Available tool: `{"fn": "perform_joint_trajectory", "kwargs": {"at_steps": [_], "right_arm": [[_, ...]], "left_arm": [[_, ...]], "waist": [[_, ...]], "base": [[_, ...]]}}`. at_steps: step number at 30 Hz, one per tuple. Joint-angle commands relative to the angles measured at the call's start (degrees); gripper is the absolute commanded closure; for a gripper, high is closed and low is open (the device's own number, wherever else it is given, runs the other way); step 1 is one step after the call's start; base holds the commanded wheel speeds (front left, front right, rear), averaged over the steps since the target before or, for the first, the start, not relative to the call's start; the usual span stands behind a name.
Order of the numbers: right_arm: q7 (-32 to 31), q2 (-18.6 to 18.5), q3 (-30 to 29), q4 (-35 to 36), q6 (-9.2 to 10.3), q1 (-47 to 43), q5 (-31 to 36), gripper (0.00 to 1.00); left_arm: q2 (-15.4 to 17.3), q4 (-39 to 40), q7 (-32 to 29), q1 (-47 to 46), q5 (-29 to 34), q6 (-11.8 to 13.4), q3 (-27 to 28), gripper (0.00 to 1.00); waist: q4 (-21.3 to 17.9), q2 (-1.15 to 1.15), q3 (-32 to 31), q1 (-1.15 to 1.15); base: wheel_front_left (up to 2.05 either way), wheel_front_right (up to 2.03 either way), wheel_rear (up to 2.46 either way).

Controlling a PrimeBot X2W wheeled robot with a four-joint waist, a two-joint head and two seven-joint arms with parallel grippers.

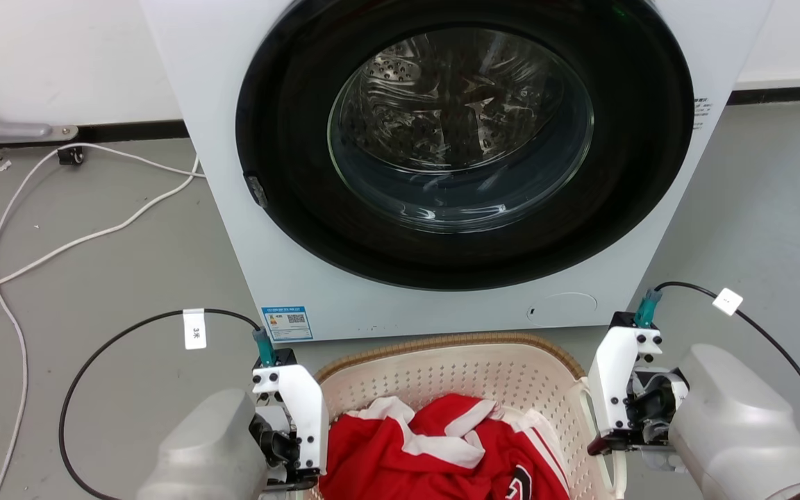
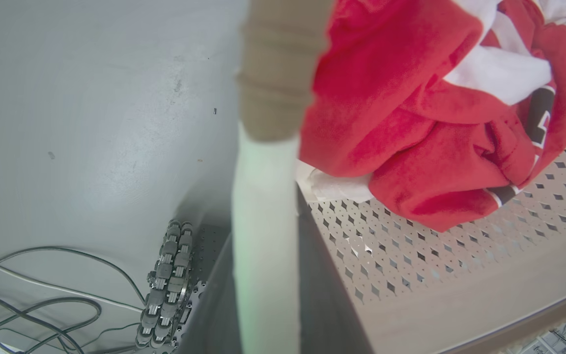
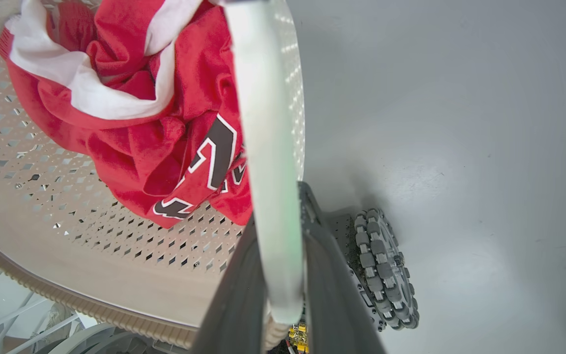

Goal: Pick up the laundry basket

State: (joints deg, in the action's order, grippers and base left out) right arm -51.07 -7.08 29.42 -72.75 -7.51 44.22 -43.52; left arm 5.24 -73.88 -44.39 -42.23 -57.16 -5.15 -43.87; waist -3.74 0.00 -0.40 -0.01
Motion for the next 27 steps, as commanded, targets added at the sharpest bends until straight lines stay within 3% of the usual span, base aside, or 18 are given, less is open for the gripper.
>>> {"fn": "perform_joint_trajectory", "kwargs": {"at_steps": [1,27], "right_arm": [[0.0,0.2,0.0,0.0,0.04,-0.5,-0.4,1.0],[-0.8,1.7,-0.4,-0.8,0.02,-2.8,-2.0,1.0]], "left_arm": [[-0.3,0.1,-0.5,1.1,-0.3,-0.6,-0.1,1.0],[-1.1,0.2,-0.2,2.0,-1.1,-0.6,-0.7,1.0]], "waist": [[0.0,0.0,-0.4,0.01],[-0.5,0.0,-1.0,0.01]], "base": [[0.0,0.0,0.0],[0.0,0.0,0.0]]}}
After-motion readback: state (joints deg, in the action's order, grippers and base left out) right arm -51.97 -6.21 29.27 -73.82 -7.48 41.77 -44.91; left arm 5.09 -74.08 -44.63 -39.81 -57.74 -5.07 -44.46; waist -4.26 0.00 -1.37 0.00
